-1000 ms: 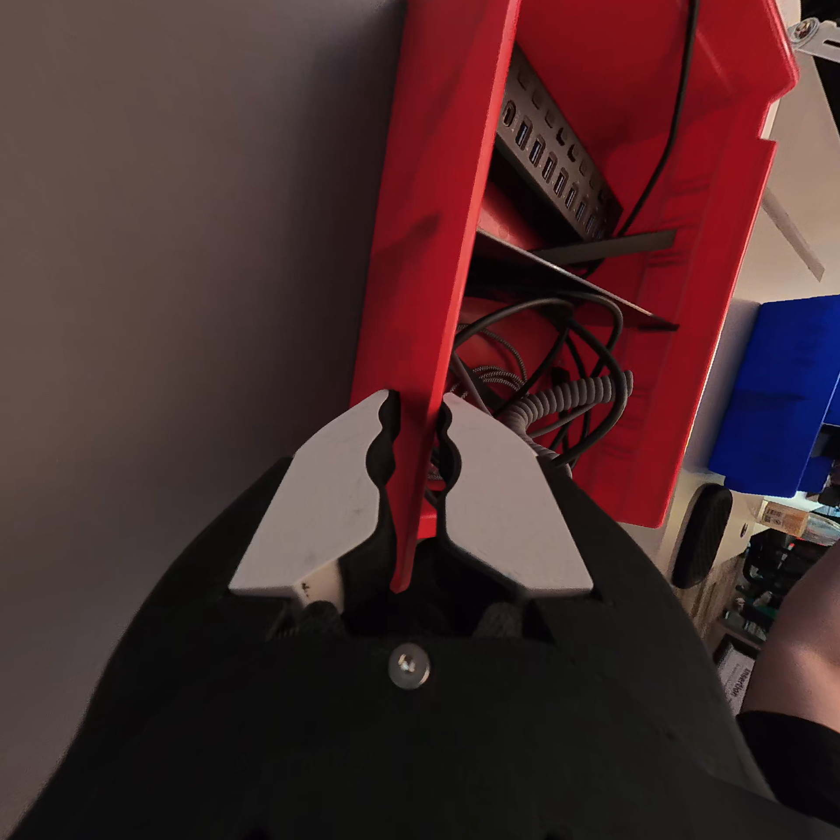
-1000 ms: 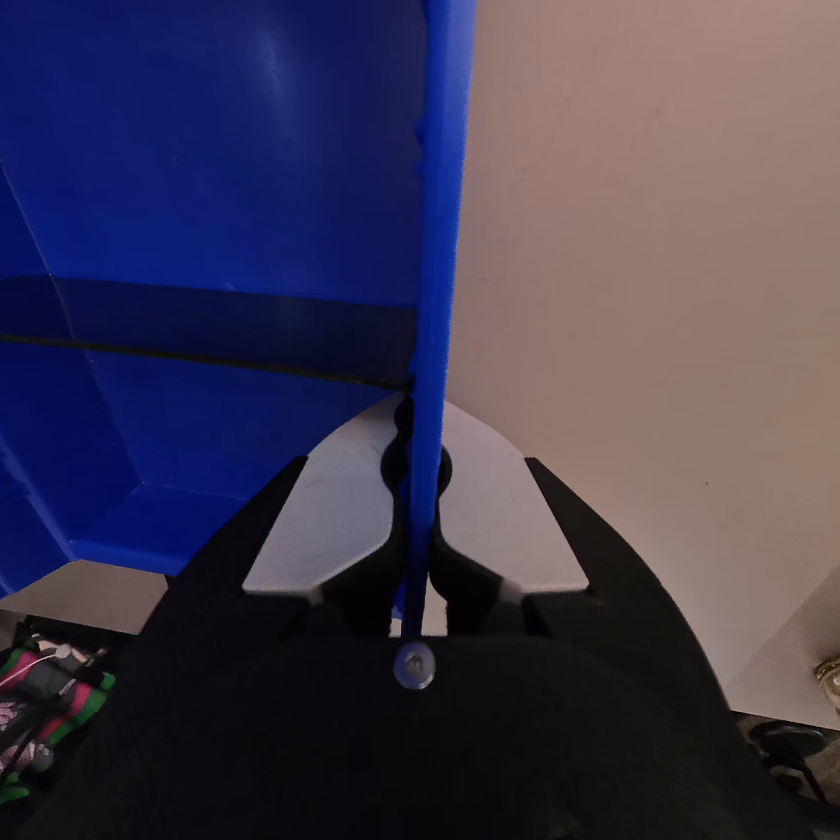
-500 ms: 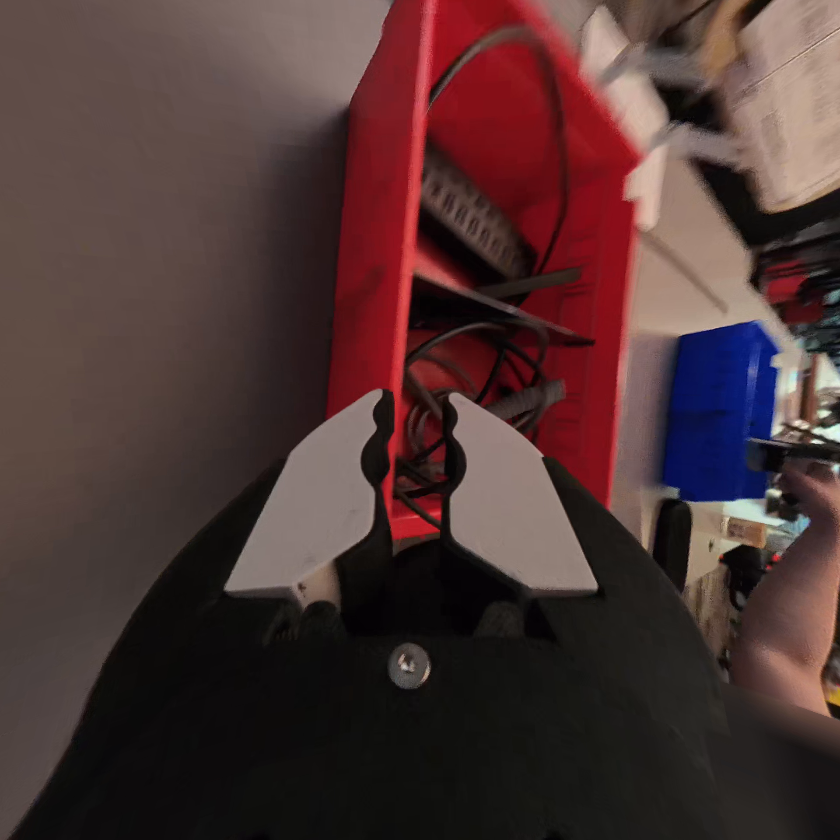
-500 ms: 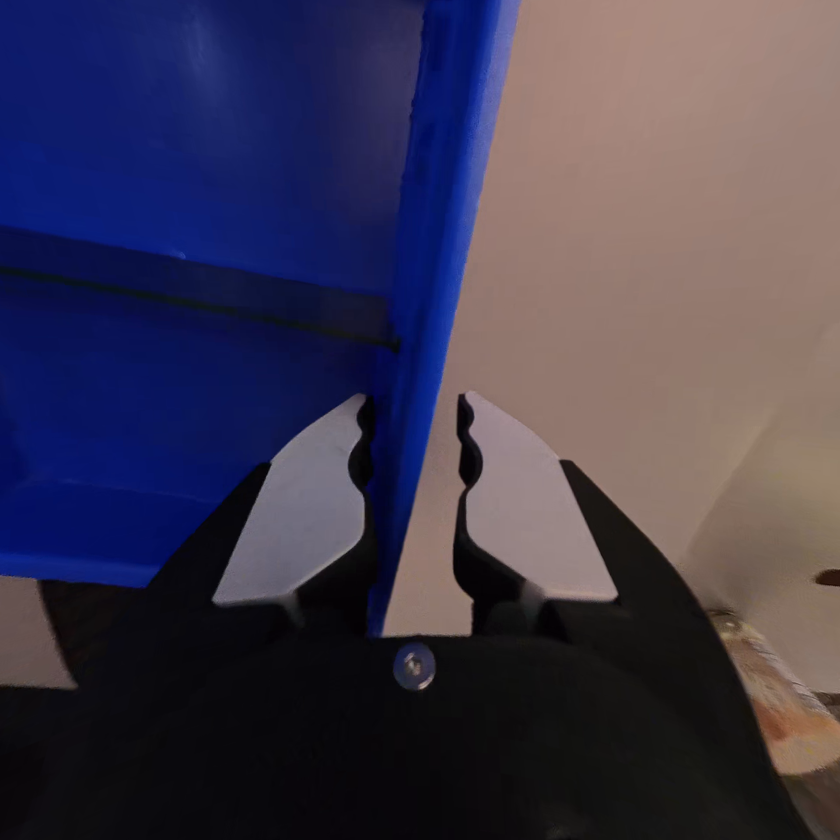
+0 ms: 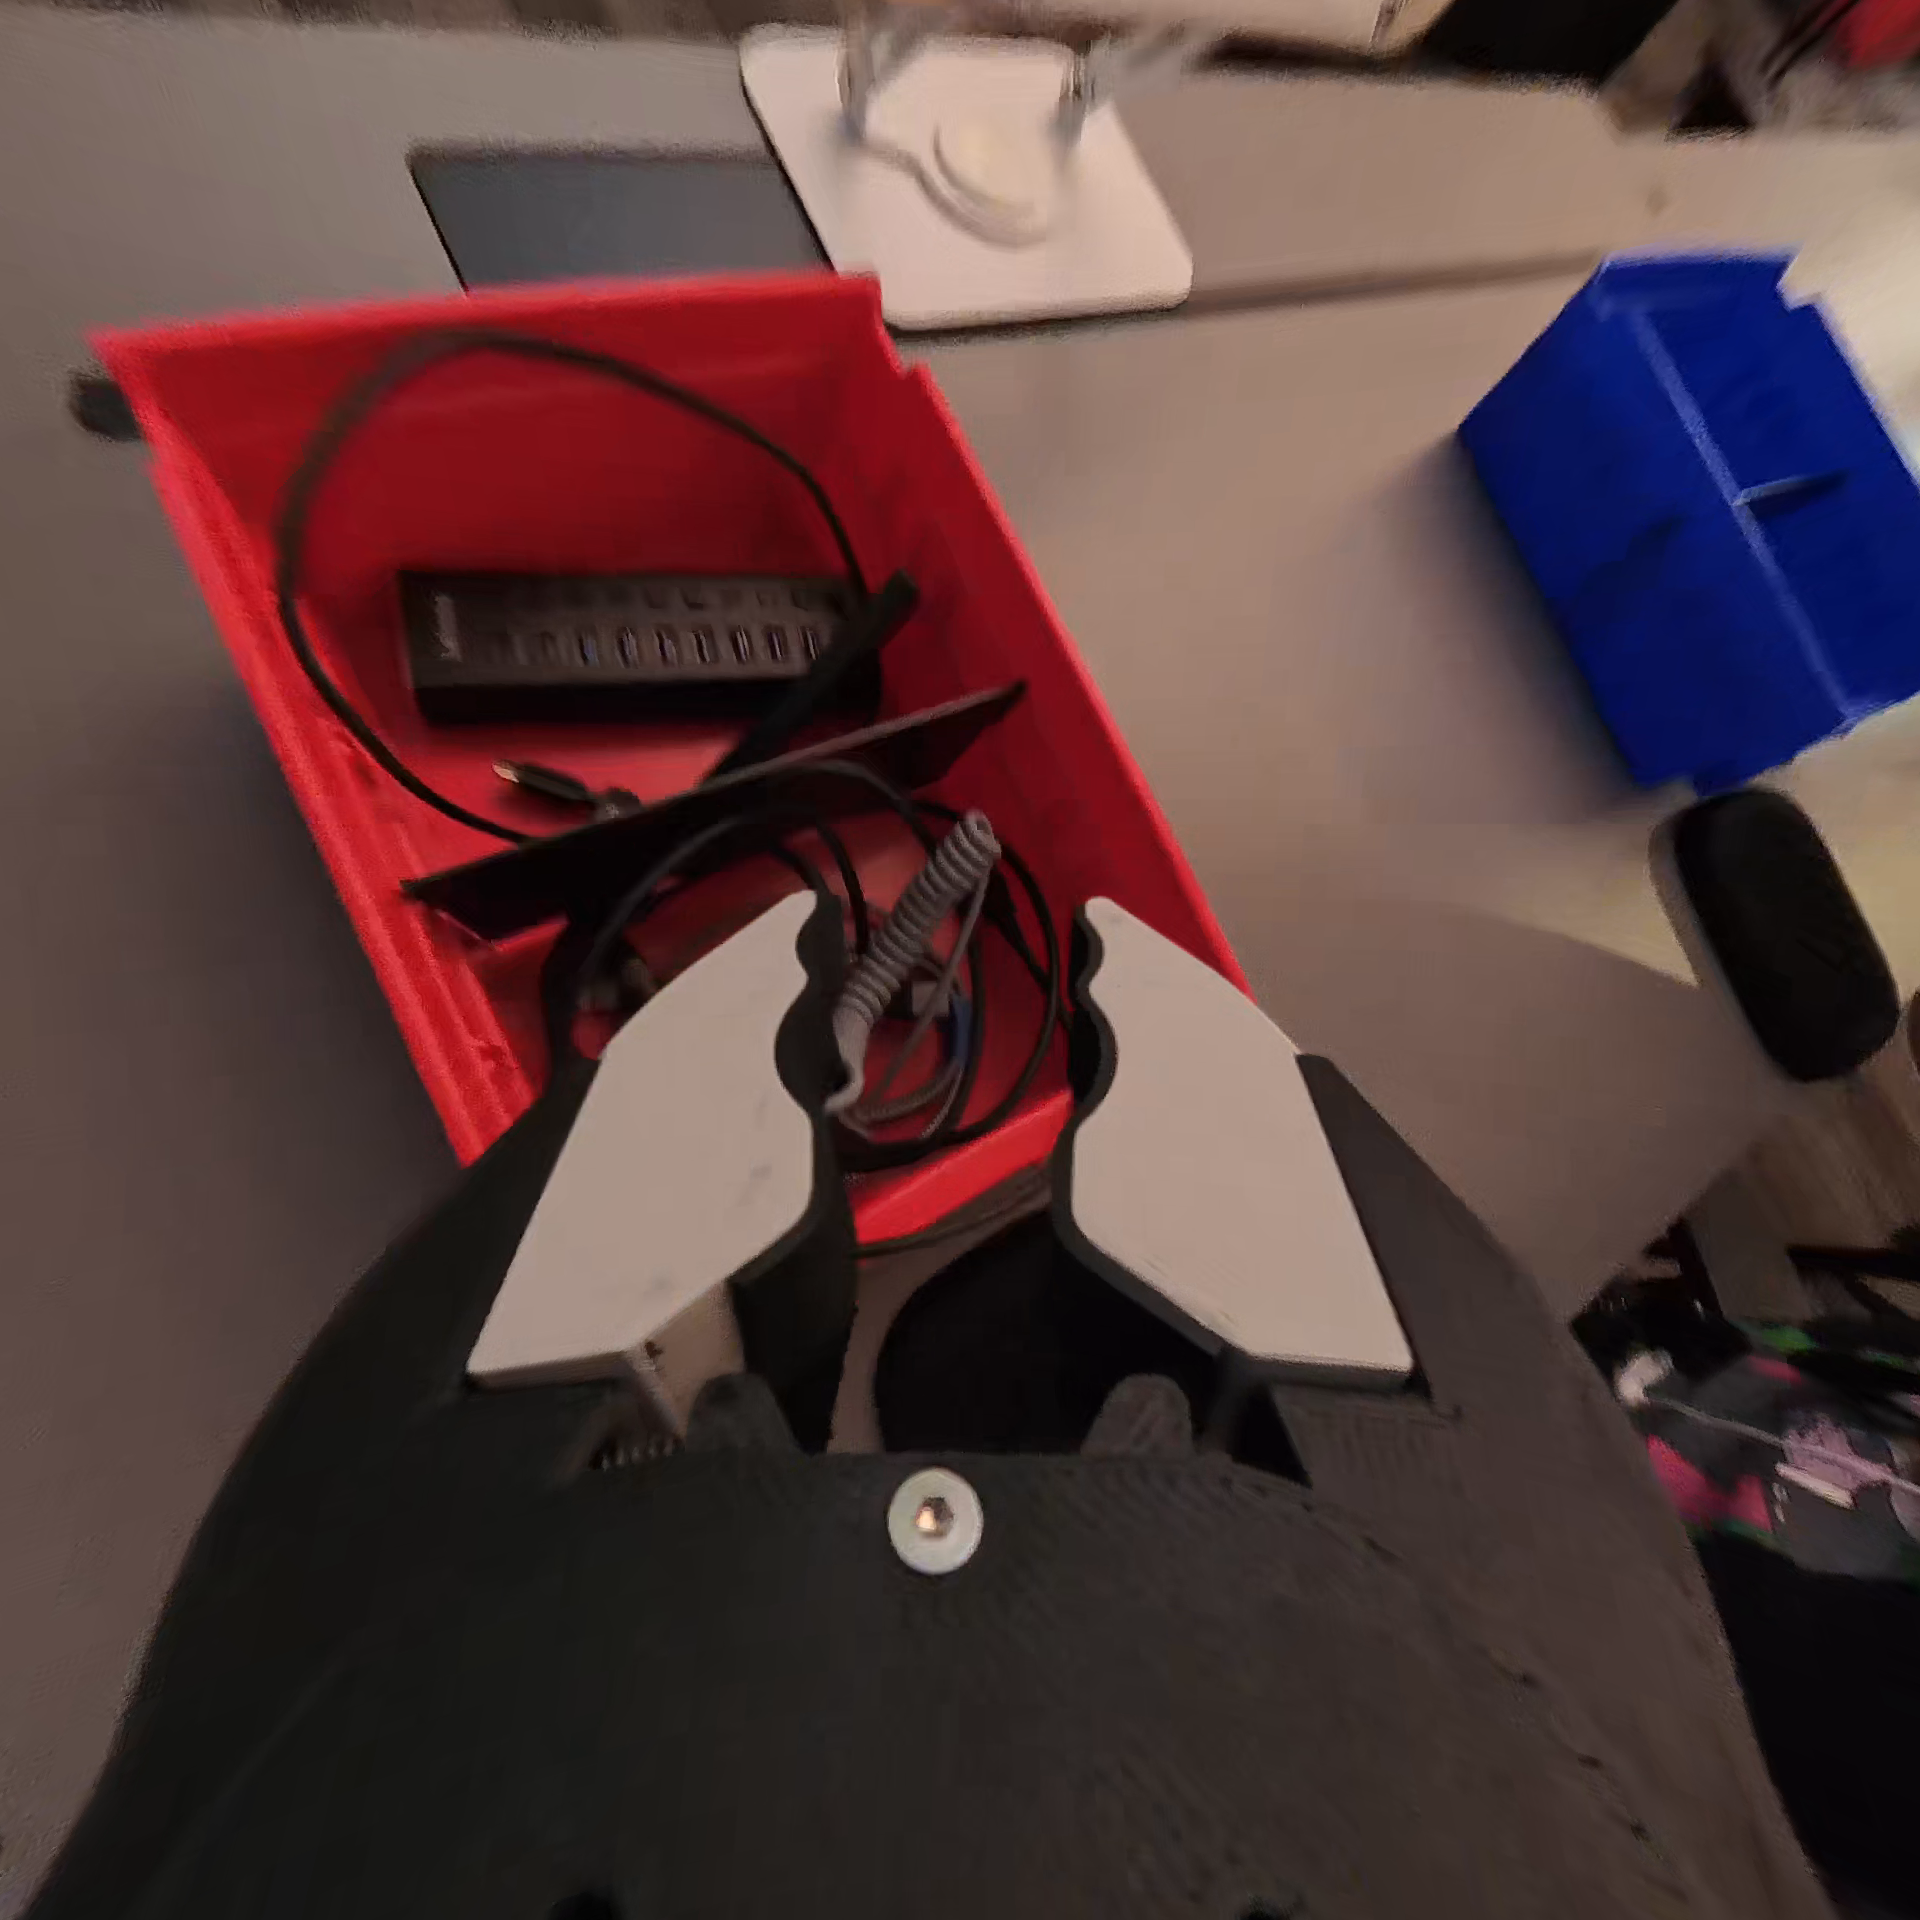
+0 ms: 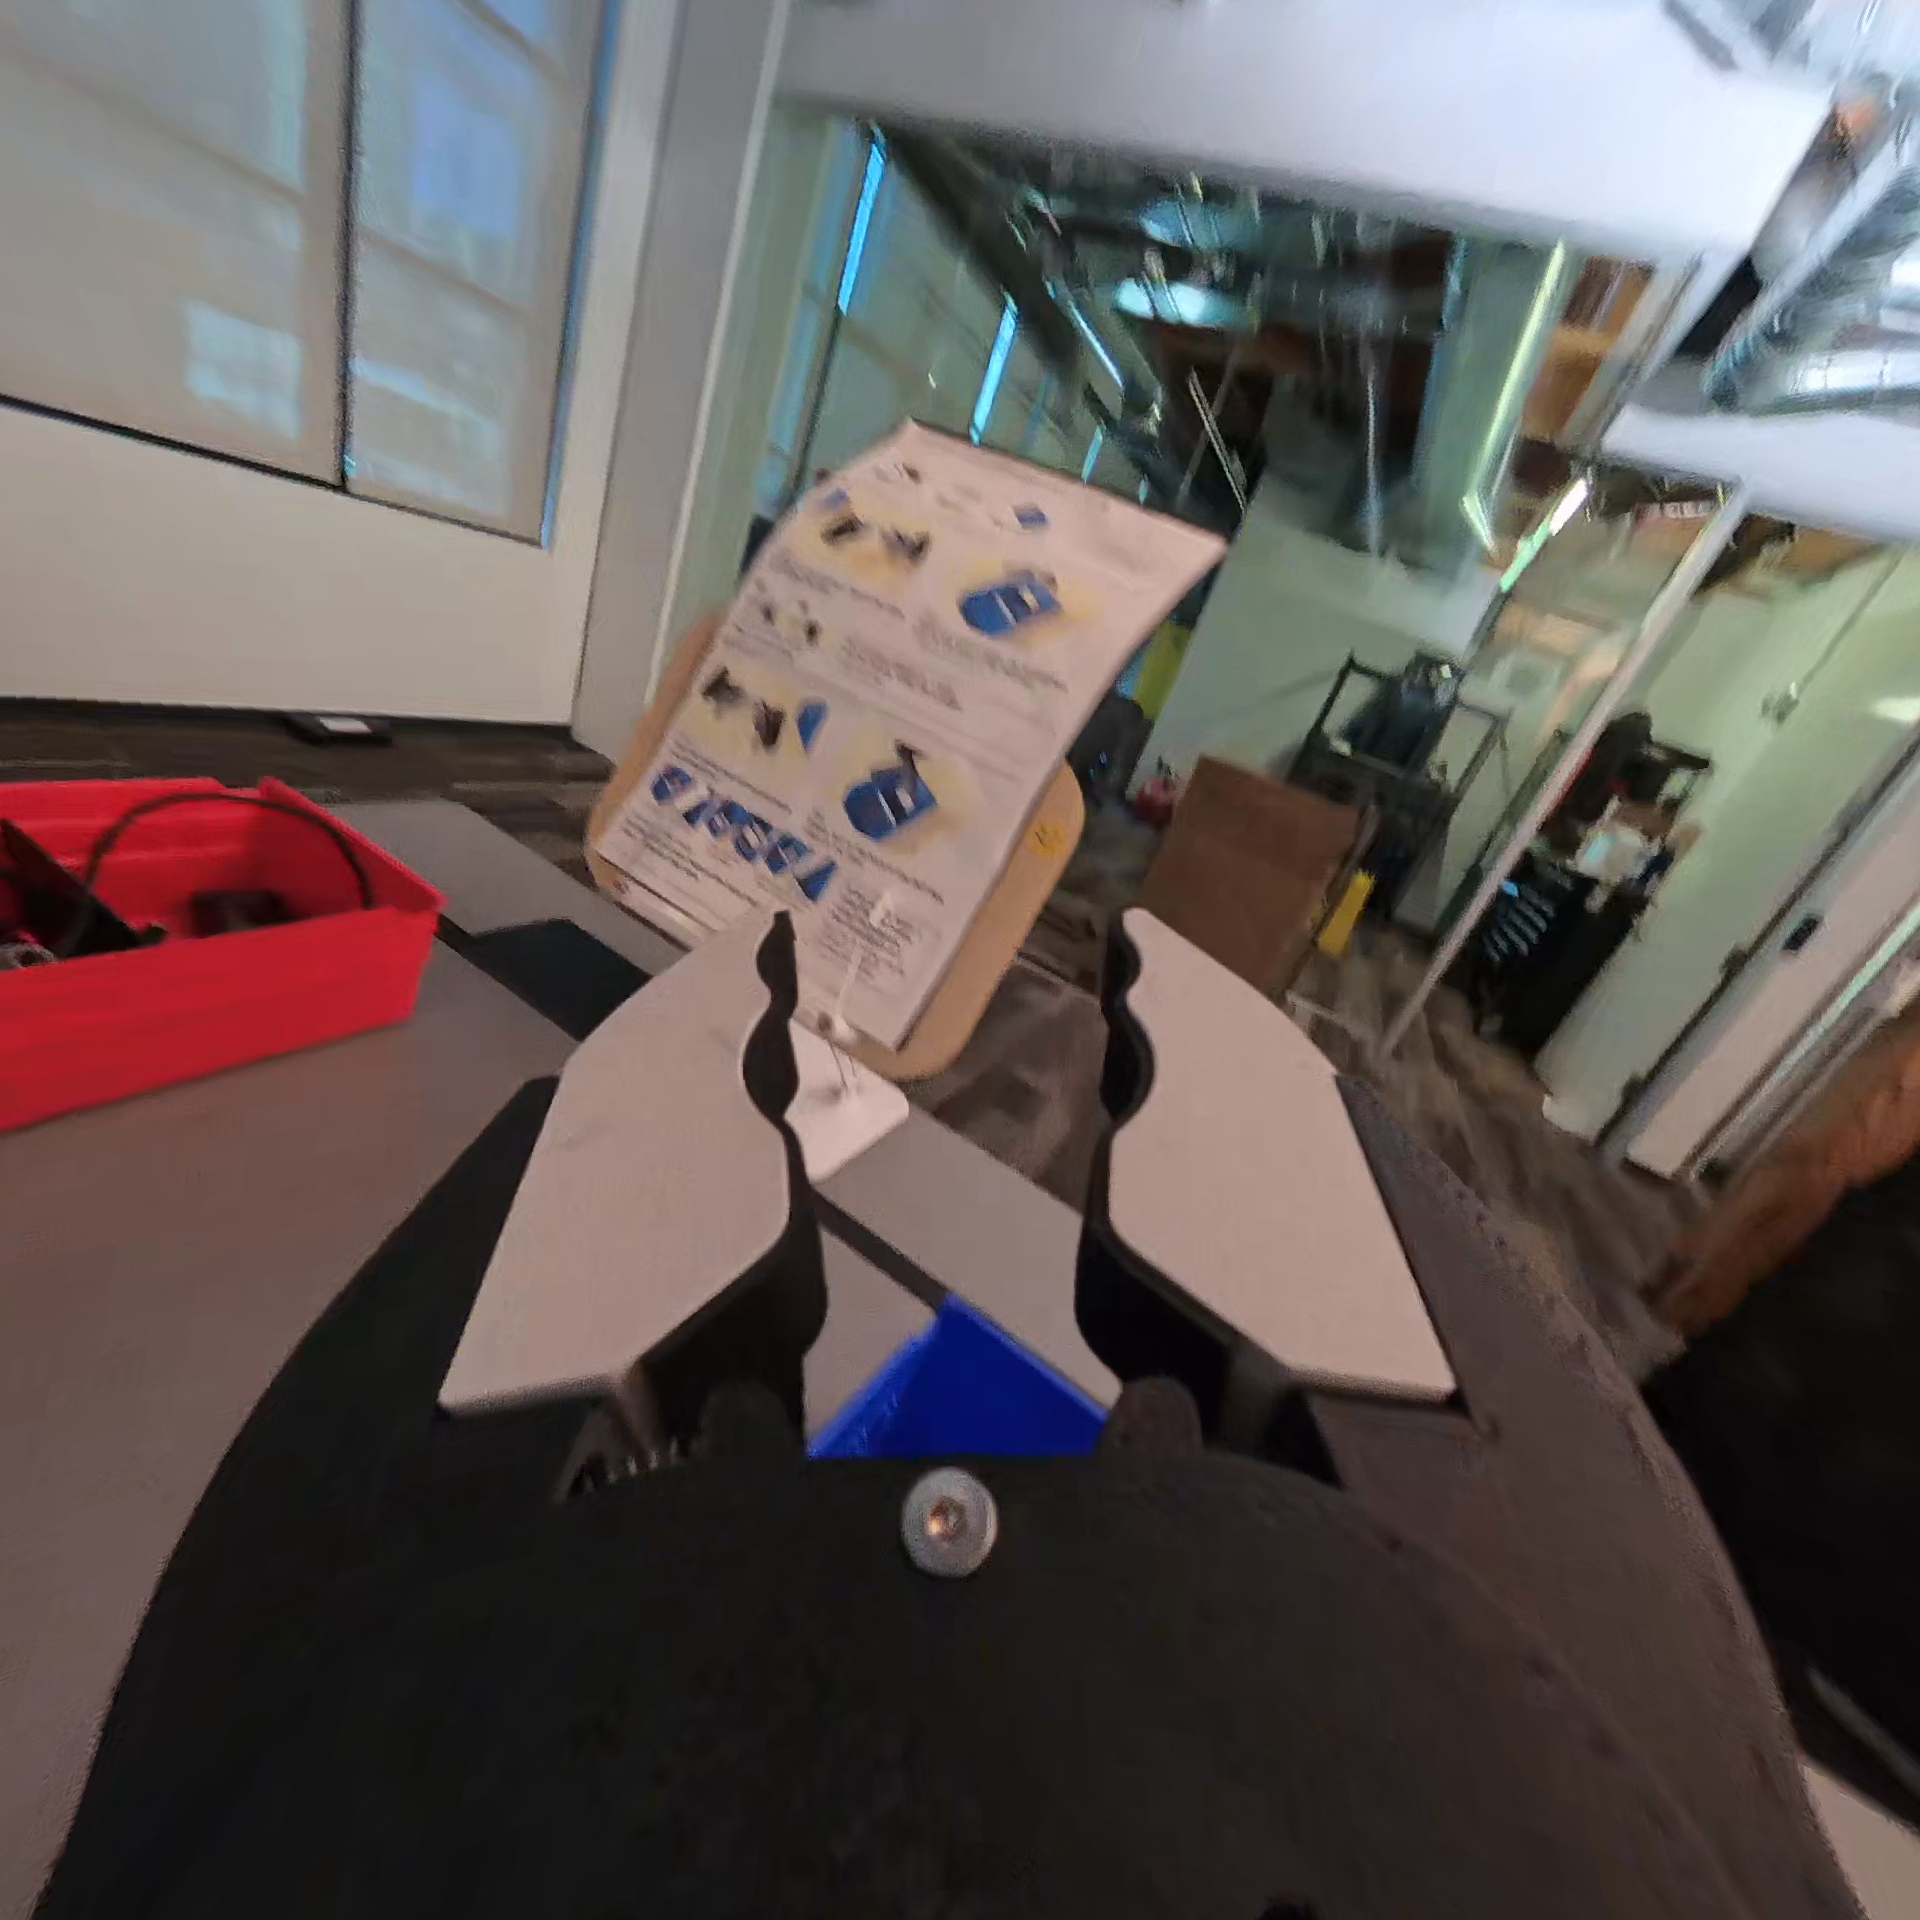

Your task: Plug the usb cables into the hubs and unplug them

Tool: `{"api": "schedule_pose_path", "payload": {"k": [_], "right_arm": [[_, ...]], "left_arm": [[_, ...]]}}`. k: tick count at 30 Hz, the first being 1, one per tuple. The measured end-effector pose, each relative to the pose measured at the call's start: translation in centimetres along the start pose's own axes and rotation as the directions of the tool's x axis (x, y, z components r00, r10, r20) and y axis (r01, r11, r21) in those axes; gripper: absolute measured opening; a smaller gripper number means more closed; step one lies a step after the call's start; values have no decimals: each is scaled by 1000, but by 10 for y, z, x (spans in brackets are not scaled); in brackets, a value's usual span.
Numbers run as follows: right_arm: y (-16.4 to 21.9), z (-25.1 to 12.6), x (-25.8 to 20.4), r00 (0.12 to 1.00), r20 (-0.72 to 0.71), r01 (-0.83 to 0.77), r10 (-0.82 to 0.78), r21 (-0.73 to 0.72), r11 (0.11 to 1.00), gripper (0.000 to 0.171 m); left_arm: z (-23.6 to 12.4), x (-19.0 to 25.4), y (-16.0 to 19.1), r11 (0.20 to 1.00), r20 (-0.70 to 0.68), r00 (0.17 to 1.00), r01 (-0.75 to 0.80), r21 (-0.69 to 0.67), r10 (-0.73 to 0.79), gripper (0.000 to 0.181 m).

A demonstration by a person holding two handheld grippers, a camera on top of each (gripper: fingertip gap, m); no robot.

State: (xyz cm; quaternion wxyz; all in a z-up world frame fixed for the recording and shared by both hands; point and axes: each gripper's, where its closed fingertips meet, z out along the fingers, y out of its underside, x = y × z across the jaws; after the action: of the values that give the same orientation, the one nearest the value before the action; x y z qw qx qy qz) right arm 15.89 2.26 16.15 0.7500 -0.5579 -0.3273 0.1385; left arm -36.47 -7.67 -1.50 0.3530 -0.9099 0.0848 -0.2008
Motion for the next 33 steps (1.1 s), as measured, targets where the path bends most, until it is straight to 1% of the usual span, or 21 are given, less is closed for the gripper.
{"api": "schedule_pose_path", "payload": {"k": [2, 4, 6, 9, 10, 12, 13, 15, 17, 19, 23, 25, 27, 29, 31, 33], "right_arm": [[-17, 10, -22, 998, 68, -1, -2, 50, 999, 57], [-22, 19, -43, 987, 158, -40, 30, 57, 998, 57], [-16, 26, -57, 976, 211, -69, 57, 49, 996, 56], [1, 39, -68, 972, 230, -45, 44, -4, 999, 56], [8, 41, -71, 970, 240, -30, 36, -26, 999, 56], [17, 45, -73, 969, 245, -6, 15, -38, 999, 53], [20, 47, -72, 970, 242, -3, 14, -43, 999, 50], [24, 50, -71, 971, 237, -13, 26, -55, 998, 49], [24, 51, -73, 971, 239, -11, 23, -52, 999, 48], [23, 50, -73, 972, 236, 0, 10, -43, 999, 47], [22, 50, -72, 975, 220, 21, -12, -36, 999, 46], [24, 51, -72, 977, 211, 34, -24, -41, 999, 45], [26, 52, -75, 976, 215, 44, -32, -50, 998, 45], [28, 54, -80, 973, 227, 47, -33, -56, 997, 45], [31, 57, -91, 965, 262, 41, -22, -68, 997, 45], [35, 63, -113, 943, 334, 26, 3, -85, 996, 45]], "left_arm": [[16, -6, 16, 992, 51, 999, 17, -126, -11, 42], [30, -18, 29, 973, 125, 992, 45, -225, -17, 44], [42, -23, 34, 963, 135, 990, 63, -261, -29, 44], [53, -31, 41, 945, 150, 987, 98, -312, -53, 40], [57, -33, 44, 939, 148, 987, 101, -329, -55, 34], [64, -37, 44, 934, 139, 987, 125, -335, -83, 10], [67, -35, 41, 933, 111, 987, 144, -330, -113, 5], [69, -32, 36, 935, 89, 984, 174, -310, -153, 4], [62, -37, 29, 949, 140, 984, 150, -278, -114, 4], [51, -35, 17, 968, 177, 983, 91, -234, -50, 4], [24, -10, -27, 999, 208, 977, -48, -18, 51, 4], [12, 5, -45, 989, 213, 972, -120, 82, 100, 4], [4, 16, -55, 977, 217, 967, -166, 132, 135, 4], [2, 24, -60, 971, 197, 969, -179, 161, 146, 4], [0, 31, -67, 959, 188, 970, -190, 208, 152, 4], [-2, 38, -70, 956, 165, 975, -186, 226, 151, 4]]}}
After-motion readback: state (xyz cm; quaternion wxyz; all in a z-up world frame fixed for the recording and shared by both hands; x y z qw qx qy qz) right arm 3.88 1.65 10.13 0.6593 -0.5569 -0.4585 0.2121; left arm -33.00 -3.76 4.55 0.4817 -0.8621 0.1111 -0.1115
